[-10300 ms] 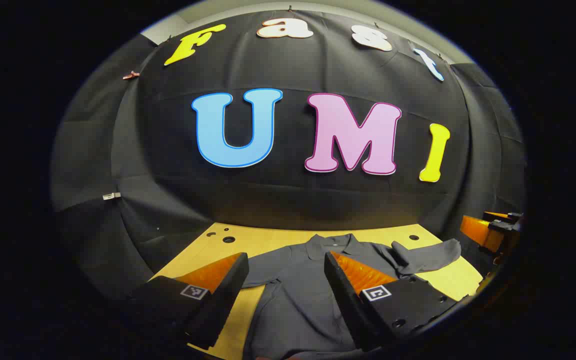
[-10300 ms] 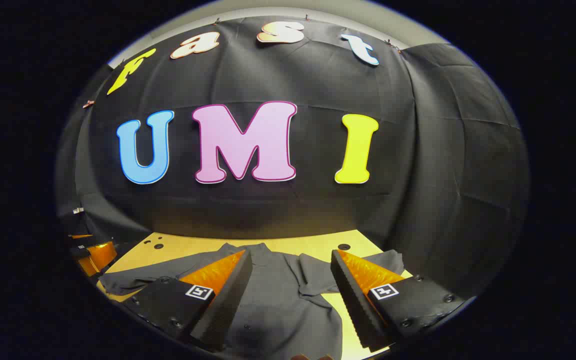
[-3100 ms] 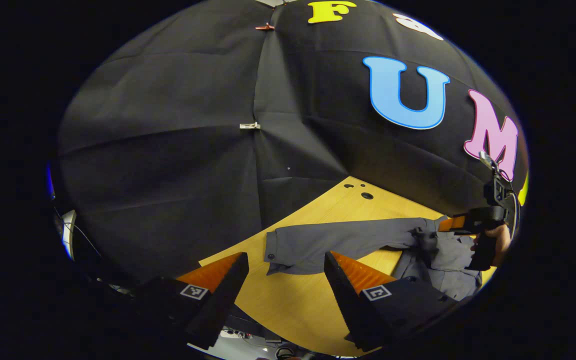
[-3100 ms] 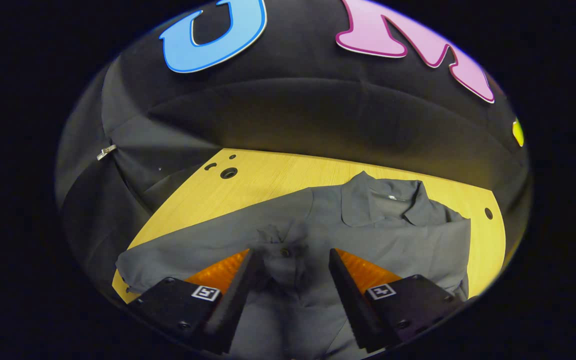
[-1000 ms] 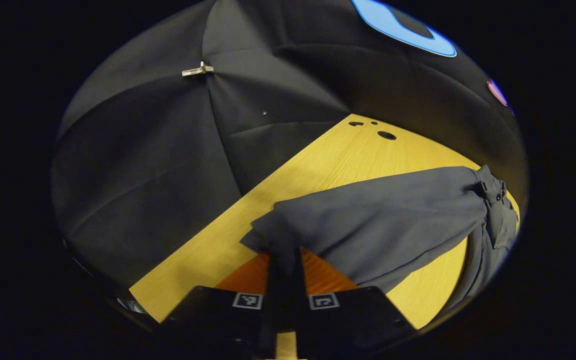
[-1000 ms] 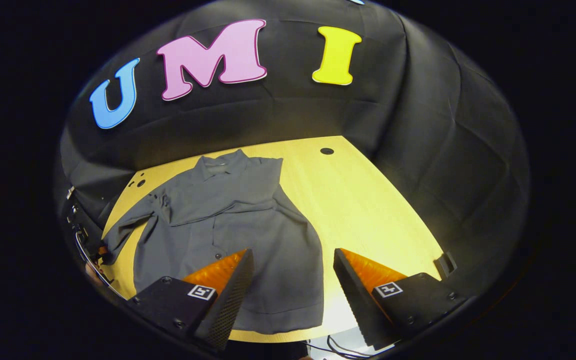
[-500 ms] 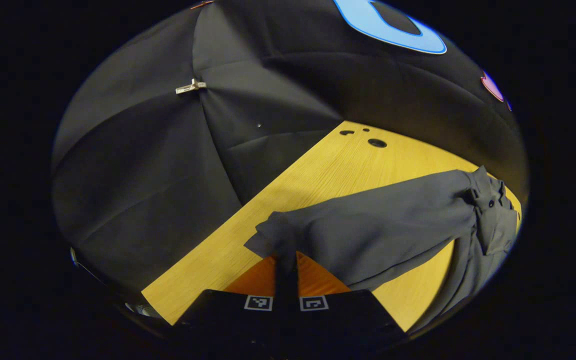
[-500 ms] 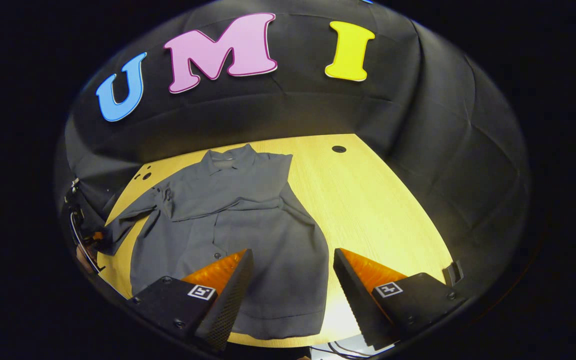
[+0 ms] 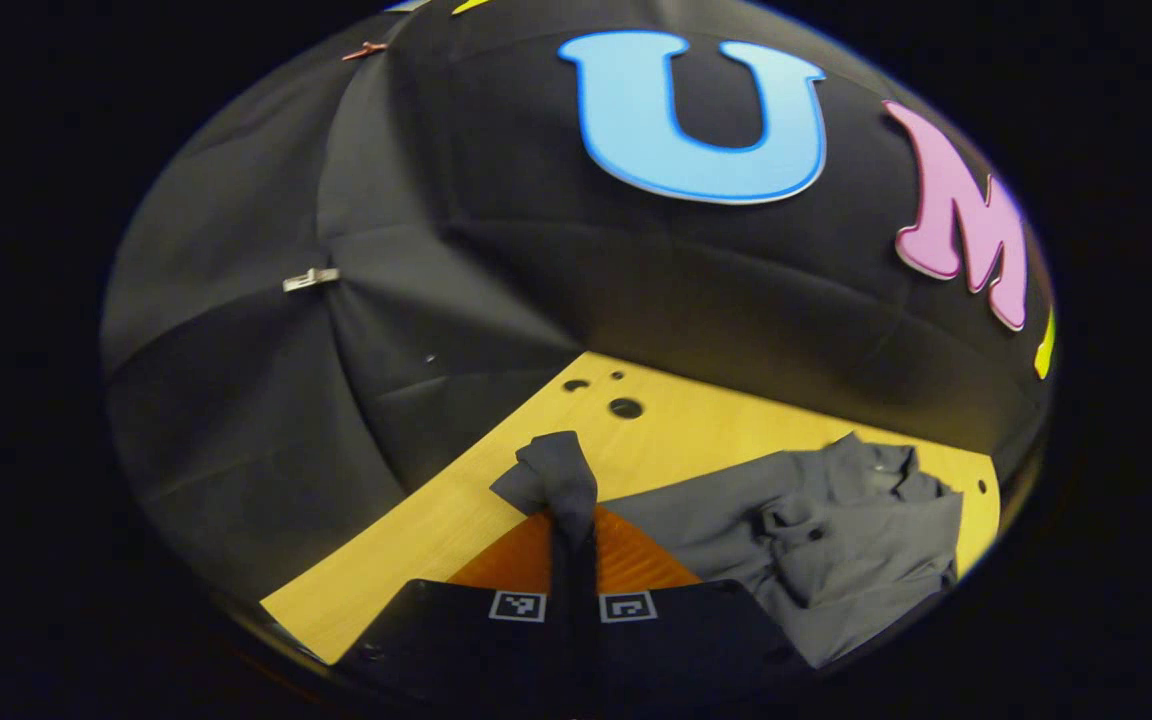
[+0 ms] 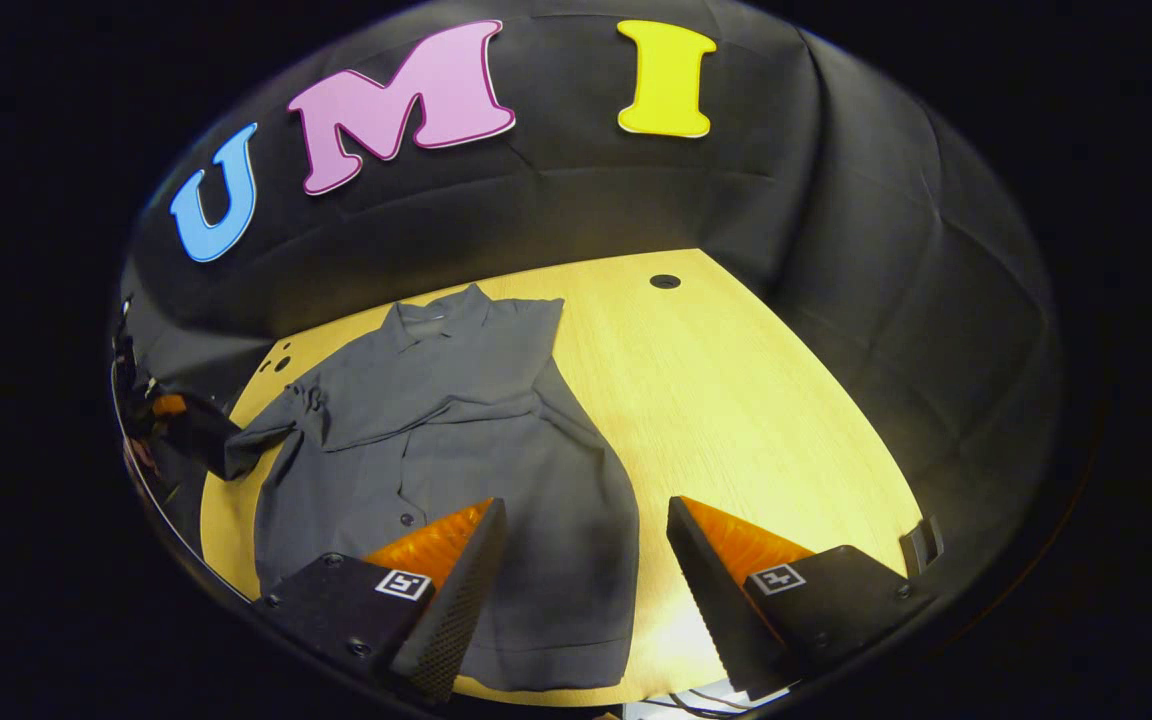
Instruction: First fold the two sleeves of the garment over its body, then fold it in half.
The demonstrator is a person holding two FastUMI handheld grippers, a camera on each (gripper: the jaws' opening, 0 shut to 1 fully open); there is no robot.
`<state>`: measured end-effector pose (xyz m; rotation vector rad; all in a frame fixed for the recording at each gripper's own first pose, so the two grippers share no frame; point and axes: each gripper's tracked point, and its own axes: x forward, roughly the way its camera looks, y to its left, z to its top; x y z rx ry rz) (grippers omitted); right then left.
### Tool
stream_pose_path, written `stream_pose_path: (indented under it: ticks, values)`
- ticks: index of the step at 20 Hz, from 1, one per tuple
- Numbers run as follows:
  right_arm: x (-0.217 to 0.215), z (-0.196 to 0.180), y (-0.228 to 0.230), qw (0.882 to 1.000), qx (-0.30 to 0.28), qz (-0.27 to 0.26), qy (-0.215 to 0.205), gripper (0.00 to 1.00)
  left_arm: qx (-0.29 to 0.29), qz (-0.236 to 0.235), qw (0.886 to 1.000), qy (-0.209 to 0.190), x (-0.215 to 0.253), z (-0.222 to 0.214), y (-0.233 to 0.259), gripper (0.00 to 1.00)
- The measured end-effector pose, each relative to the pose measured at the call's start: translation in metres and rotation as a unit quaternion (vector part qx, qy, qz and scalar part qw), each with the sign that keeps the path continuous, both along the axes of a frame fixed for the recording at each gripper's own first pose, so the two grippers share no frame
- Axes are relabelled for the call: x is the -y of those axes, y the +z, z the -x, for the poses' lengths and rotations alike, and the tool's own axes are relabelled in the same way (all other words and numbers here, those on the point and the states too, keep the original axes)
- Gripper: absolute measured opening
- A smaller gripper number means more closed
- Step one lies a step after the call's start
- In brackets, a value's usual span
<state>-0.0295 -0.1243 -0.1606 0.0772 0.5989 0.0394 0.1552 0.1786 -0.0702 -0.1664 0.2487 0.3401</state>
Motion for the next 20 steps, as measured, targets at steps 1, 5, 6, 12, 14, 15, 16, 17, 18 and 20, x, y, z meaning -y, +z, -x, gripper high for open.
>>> stream_pose_path:
  ticks: [1, 5, 6, 12, 14, 15, 16, 17, 18, 20]
  values:
    - [0.002, -0.001, -0.001, 1.0, -0.002, -0.004, -0.001, 0.99, 0.007, -0.001, 1.0, -0.016, 0.022, -0.006, 0.01, 0.05]
    - [0.011, -0.009, -0.008, 1.0, -0.009, -0.012, 0.001, 0.99, 0.024, -0.005, 0.997, -0.079, 0.105, -0.028, 0.033, 0.05]
    - [0.014, -0.011, -0.01, 1.0, -0.011, -0.013, 0.003, 0.99, 0.025, -0.007, 0.995, -0.095, 0.128, -0.033, 0.037, 0.05]
    - [0.024, -0.018, -0.026, 0.999, -0.03, -0.029, 0.014, 0.99, 0.026, -0.02, 0.982, -0.188, 0.259, -0.063, 0.039, 0.05]
    - [0.025, -0.02, -0.034, 0.999, -0.039, -0.026, 0.027, 0.99, 0.016, -0.019, 0.976, -0.218, 0.3, -0.07, 0.029, 0.05]
    - [0.025, -0.021, -0.035, 0.998, -0.04, -0.024, 0.034, 0.99, 0.012, -0.015, 0.972, -0.233, 0.319, -0.073, 0.025, 0.05]
    - [0.026, -0.022, -0.036, 0.998, -0.041, -0.022, 0.039, 0.99, 0.007, -0.012, 0.969, -0.246, 0.335, -0.076, 0.019, 0.05]
    - [0.028, -0.022, -0.038, 0.998, -0.043, -0.021, 0.045, 0.99, -0.001, -0.009, 0.966, -0.257, 0.351, -0.077, 0.012, 0.05]
    - [0.029, -0.023, -0.039, 0.998, -0.044, -0.02, 0.048, 0.99, -0.008, -0.008, 0.964, -0.267, 0.365, -0.079, 0.005, 0.05]
    - [0.03, -0.021, -0.043, 0.997, -0.048, -0.021, 0.052, 0.99, -0.022, -0.001, 0.957, -0.288, 0.391, -0.082, -0.008, 0.05]
